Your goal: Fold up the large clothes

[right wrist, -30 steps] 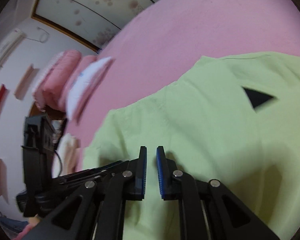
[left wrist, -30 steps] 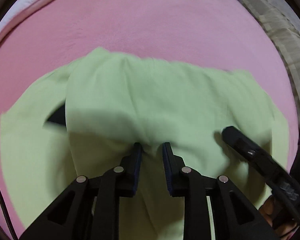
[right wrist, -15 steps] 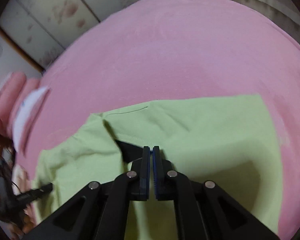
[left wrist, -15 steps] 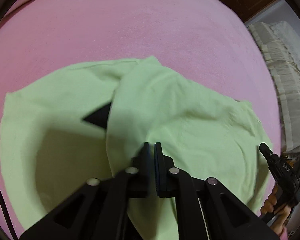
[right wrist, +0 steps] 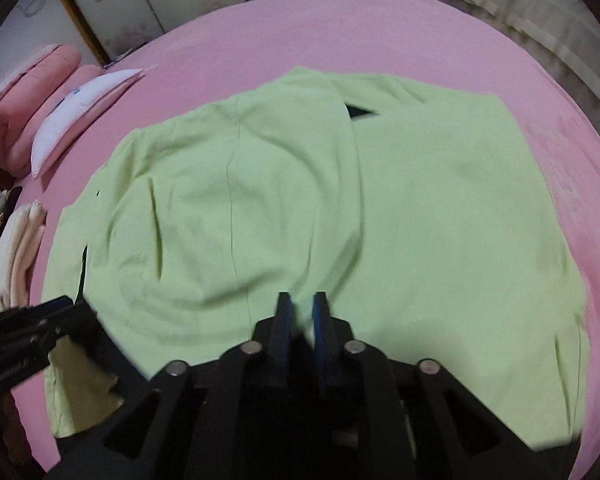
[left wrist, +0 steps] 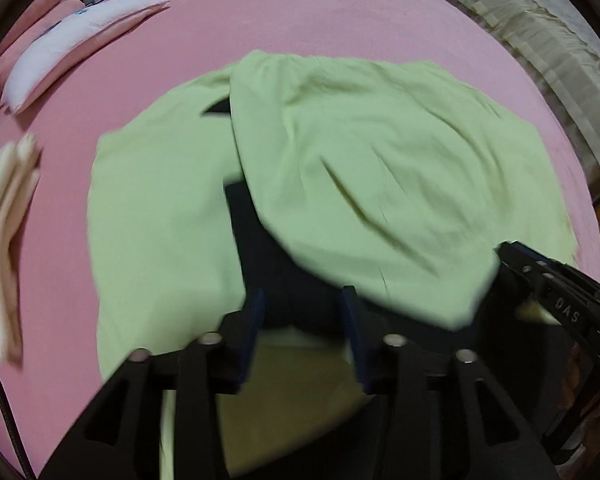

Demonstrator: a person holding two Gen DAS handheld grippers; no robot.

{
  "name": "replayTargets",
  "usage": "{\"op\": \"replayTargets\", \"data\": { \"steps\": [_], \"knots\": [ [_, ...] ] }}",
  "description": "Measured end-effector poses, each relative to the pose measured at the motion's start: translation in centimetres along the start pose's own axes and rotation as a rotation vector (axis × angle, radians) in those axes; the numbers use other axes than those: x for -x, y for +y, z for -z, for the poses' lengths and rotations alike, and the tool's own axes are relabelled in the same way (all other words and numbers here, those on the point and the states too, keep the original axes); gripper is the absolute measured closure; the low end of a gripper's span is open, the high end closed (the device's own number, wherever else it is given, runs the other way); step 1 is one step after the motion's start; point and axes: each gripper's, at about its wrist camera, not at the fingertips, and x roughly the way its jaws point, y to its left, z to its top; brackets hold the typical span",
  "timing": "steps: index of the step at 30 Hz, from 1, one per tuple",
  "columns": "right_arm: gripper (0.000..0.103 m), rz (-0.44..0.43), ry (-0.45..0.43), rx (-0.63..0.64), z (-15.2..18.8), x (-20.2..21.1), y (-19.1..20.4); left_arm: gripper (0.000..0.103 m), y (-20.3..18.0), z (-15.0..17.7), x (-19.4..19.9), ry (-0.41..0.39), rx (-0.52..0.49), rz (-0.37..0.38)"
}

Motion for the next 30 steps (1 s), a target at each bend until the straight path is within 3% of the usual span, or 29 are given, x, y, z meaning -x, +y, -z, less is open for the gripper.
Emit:
{"op": "replayTargets", "data": {
  "steps": [1, 2, 3, 5, 10, 12, 16, 20, 26, 30],
  "knots": [
    [0.064, -0.017, 0.019, -0.006, 1.1, 0.5, 0.2, 0.039, -0.6, 1.6, 0.5, 0.005, -0.002, -0.029],
    [0.055, -0.035, 0.034, -0.01, 2.5, 1.2, 0.5, 0.039, -2.4, 1.4, 0.4, 0.008, -0.002, -0.045],
    [0.054, -0.043, 0.038, -0.013, 3.7, 1.7, 0.7, 0.039, -3.1, 3.0, 0.6, 0.018, 0.001, -0.065],
    [0.053, -0.044, 0.05, -0.015, 6.1, 2.7, 0.9, 0.039, -0.8, 7.0, 2.2, 0.06, 0.025, -0.076],
    [0.052, -0.021, 0.088, 0.039, 11.1, 4.9, 2.6, 0.039, -4.2, 11.4, 2.4, 0.136, 0.097, -0.063],
    [0.045, -0.029, 0.09, 0.053, 12.6, 6.8, 2.4, 0.039, -5.3, 12.9, 4.0, 0.118, 0.092, -0.086],
    [0.04, -0.039, 0.07, 0.063, 15.0, 11.1, 2.1, 0.023, -7.0, 15.5, 8.0, 0.068, 0.1, -0.121],
    [0.028, -0.05, 0.059, 0.055, 16.8, 15.0, 1.9, 0.023, -7.4, 18.0, 12.4, 0.025, 0.162, -0.108],
    [0.027, -0.082, 0.019, 0.018, 19.2, 20.2, 1.1, 0.023, -7.3, 21.7, 17.5, -0.017, 0.238, -0.05],
    [0.027, -0.084, -0.016, 0.011, 20.6, 21.9, 0.7, 0.021, -6.9, 23.4, 18.8, -0.041, 0.253, -0.06]
  ]
}}
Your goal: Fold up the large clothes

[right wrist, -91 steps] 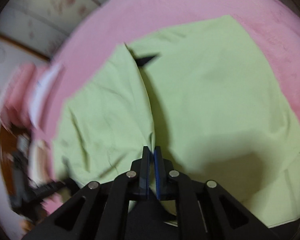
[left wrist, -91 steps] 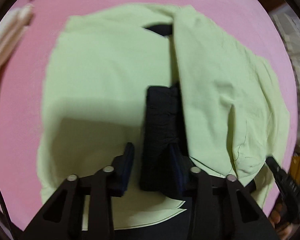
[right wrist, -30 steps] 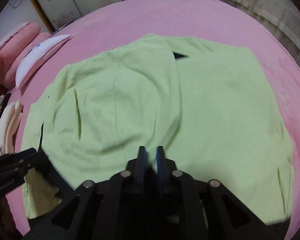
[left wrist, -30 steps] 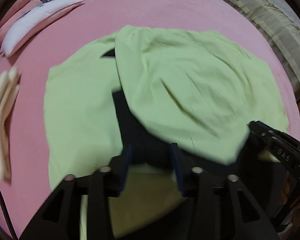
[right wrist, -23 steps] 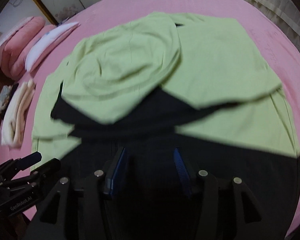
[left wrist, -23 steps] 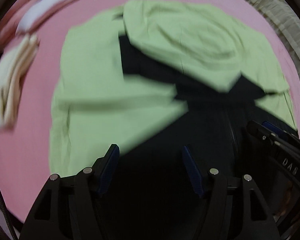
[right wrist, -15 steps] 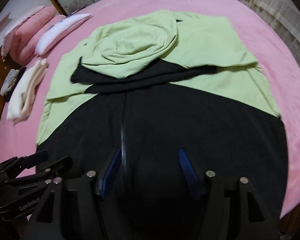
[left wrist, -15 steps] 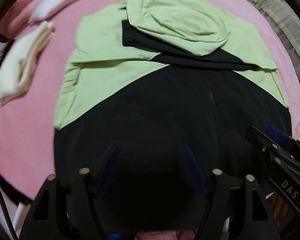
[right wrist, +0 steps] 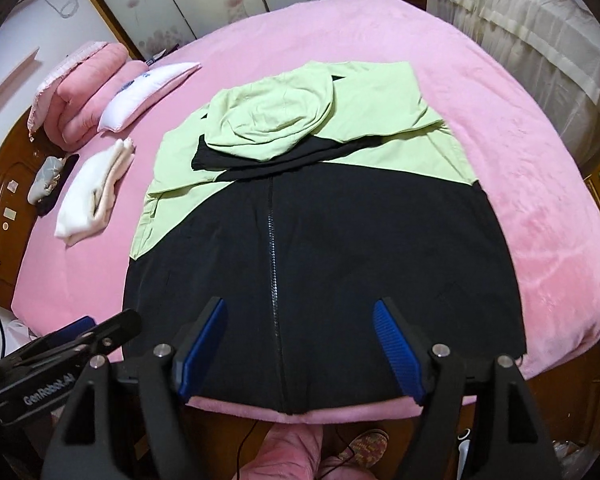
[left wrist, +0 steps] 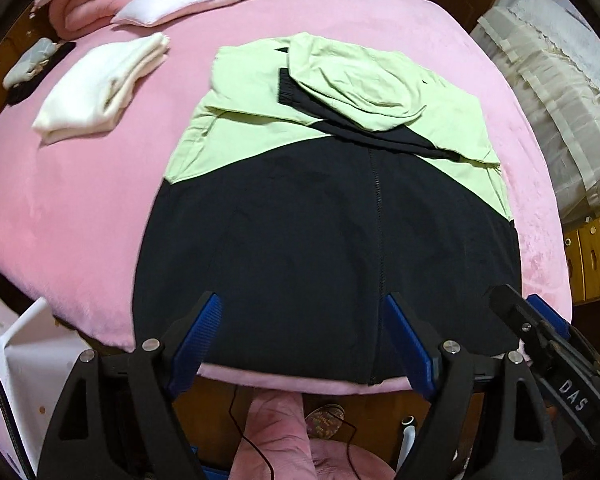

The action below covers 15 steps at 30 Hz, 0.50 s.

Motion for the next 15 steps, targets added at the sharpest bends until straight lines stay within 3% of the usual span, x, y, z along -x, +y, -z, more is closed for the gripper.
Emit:
{"op": "replayTargets", "data": {
  "steps": [6, 9, 15],
  "knots": [
    [0.027, -0.118, 0.005, -0.092, 2.6, 0.0, -2.7, 0.02, 2.9, 2.7, -1.1, 0.013, 0.078, -0.012],
    [0.027, -0.14, 0.01, -0.151, 4.7, -0.9, -4.9, 0.02, 4.9, 4.6, -2.4, -0.007, 0.142, -0.055],
    [0.027, -0.205, -0.114, -0.325, 10.8, -2.0, -11.4, 0.02, 9.9, 9.1, -6.0, -0.035, 0.293, -0.068]
  ]
}}
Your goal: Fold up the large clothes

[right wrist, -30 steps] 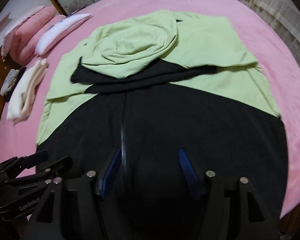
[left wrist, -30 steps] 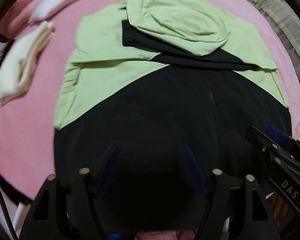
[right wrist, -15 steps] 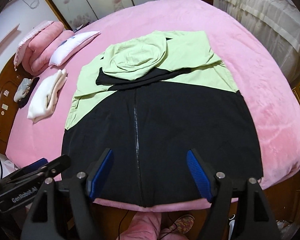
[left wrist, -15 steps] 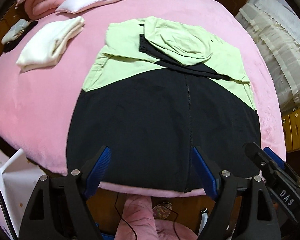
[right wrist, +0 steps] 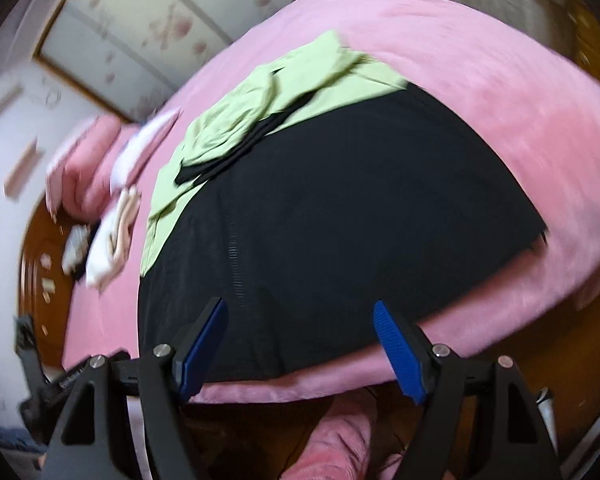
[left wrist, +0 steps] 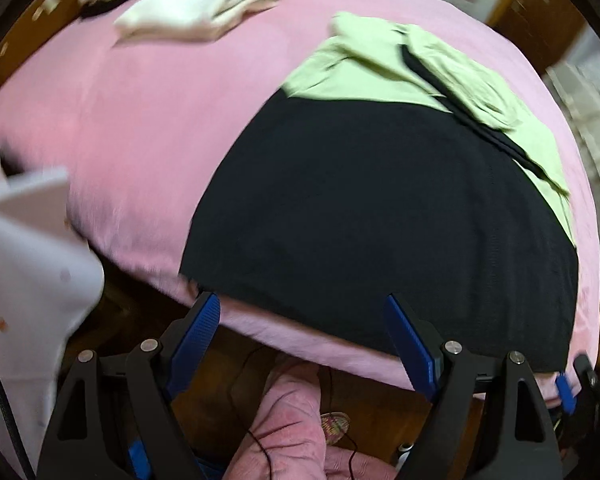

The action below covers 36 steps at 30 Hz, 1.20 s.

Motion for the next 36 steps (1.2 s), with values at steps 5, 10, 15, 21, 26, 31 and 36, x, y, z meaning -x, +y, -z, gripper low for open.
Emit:
{"op": "replayTargets", "data": {
  "steps": [5, 10, 15, 21, 26, 31, 36],
  "knots": [
    [0.027, 0.033, -0.09, -0.288, 1.6, 0.7, -7.3, 0.02, 4.6, 2.5, -3.1, 0.006, 0.113, -0.001],
    [0.027, 0.06, -0.176, -0.457, 1.9, 1.1, -11.9, 0.02, 7.6, 3.9, -4.9, 0.01, 0.194, 0.035],
    [0.027, 0.069, -0.173, -0.467, 0.5, -0.7, -14.1, 0.02, 9.8, 4.4, -6.7, 0.073, 0.301, 0.142],
    [0.027, 0.05, -0.224, -0.527, -0.9, -2.5, -14.8, 0.02, 10.9, 4.5, -6.8, 0.041, 0.34, 0.216],
    [0.03, 0.052, -0.259, -0.634, -1.2, -2.9, -15.1, 0.02, 12.0, 3.5, -7.6, 0.003, 0.398, 0.23],
    [0.054, 0.082, -0.275, -0.638, -0.9, -2.4, -14.6, 0.02, 12.4, 2.5, -8.7, -0.037, 0.428, 0.207],
    [0.066, 0.06, -0.222, -0.62, -2.1, -2.4, -13.2, 0.02, 11.1, 1.0, -8.4, -0.09, 0.413, 0.202]
  ]
}}
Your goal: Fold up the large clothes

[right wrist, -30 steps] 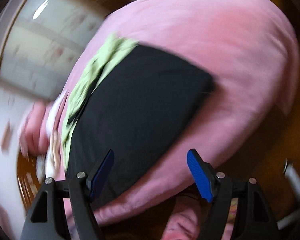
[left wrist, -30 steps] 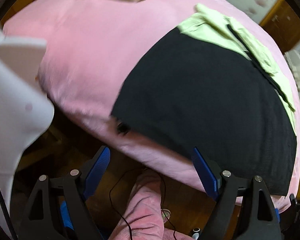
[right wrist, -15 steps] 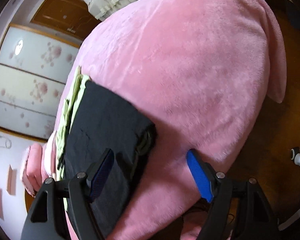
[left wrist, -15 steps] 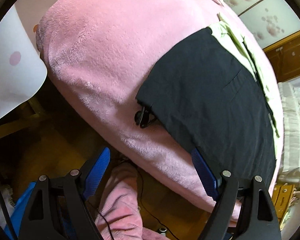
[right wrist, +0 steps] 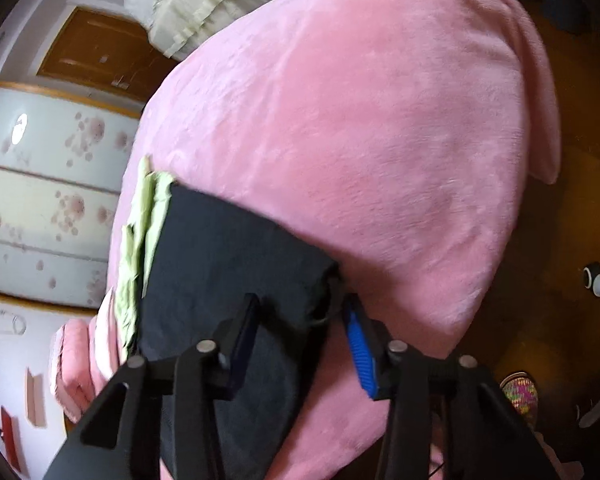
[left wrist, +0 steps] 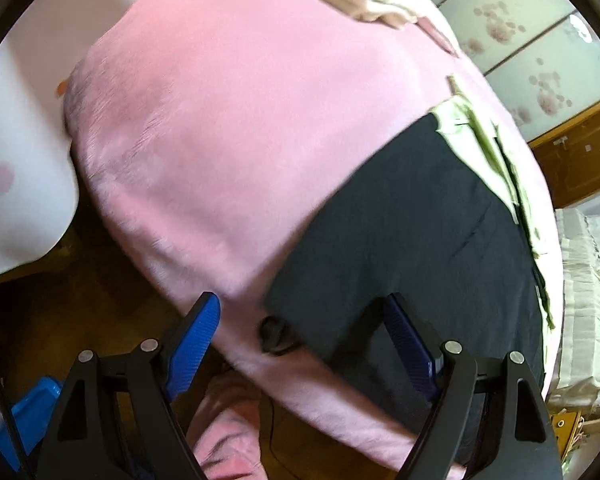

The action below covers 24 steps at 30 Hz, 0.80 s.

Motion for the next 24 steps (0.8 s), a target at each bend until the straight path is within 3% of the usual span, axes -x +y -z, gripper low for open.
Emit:
{"op": "replayTargets", "data": {
  "steps": [3, 4, 5, 8, 10, 12, 20, 24],
  "knots": [
    [0.067, 0.004, 0.014, 0.054, -0.2, -0.3, 1.8, 0.023, -1.8, 0.0, -0.4, 0.029, -0.037, 0.008],
    [0.075, 0.009, 0.027, 0.072, -0.3, -0.5, 2.3, 0.03, -2.4, 0.0, -0.5, 0.035, -0.051, -0.016],
    [0.089, 0.019, 0.039, 0.084, -0.5, -0.7, 2.7, 0.034, -3.4, -0.1, -0.6, 0.043, -0.083, -0.087],
    [0.093, 0.047, 0.082, 0.086, -1.1, -0.6, 3.3, 0.052, -5.5, -0.2, -0.7, 0.075, -0.151, -0.172],
    [0.095, 0.038, 0.107, 0.072, -1.4, -0.2, 4.1, 0.076, -6.5, -0.6, -0.7, 0.106, -0.163, -0.199],
    [0.096, 0.039, 0.133, 0.054, -1.8, 0.3, 5.5, 0.086, -7.5, -1.3, -0.4, 0.144, -0.151, -0.199],
    [0.098, -0.023, 0.225, 0.1, -3.0, 2.5, 13.4, 0.089, -13.7, -7.3, 3.2, 0.251, -0.106, -0.138],
    [0.098, -0.136, 0.216, 0.104, -4.7, 2.9, 19.5, 0.089, -17.8, -12.1, 5.1, 0.279, -0.043, -0.049]
  ]
}}
